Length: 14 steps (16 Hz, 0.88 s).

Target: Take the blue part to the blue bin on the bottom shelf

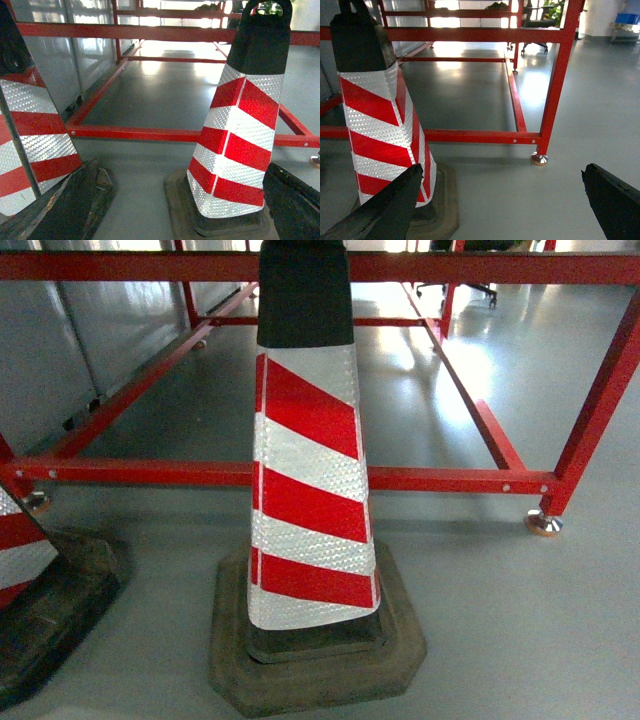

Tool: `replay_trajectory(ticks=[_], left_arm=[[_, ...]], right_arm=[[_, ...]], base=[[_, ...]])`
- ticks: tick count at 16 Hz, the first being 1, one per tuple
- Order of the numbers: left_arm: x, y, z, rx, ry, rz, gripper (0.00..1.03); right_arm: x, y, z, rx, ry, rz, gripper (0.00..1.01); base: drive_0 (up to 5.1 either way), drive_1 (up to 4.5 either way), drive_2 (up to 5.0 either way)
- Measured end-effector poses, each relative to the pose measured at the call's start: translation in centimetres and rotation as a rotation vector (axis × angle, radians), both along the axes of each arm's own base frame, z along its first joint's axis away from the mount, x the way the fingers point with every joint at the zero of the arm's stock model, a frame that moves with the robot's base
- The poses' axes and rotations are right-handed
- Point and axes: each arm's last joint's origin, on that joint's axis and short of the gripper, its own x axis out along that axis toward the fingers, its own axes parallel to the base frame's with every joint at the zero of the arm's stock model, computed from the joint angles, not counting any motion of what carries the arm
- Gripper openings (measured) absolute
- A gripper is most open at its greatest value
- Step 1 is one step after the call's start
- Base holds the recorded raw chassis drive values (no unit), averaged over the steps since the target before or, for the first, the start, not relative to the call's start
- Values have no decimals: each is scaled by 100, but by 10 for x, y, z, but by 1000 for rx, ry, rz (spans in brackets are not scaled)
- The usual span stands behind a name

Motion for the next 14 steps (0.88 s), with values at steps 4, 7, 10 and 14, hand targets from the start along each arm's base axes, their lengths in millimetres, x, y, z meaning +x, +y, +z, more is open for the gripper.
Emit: replay_trajectory(ticks=[4,7,10,14], left_arm=[[0,0,0,0,0,0,98],[0,0,0,0,0,0,98],[0,0,0,0,0,0,98],[0,0,0,0,0,0,98]], right_arm=[[0,0,0,0,0,0,98],[0,0,0,0,0,0,98],[0,0,0,0,0,0,98],[0,0,0,0,0,0,98]], base=[[0,0,0],[0,0,0],[0,0,0],[0,0,0]])
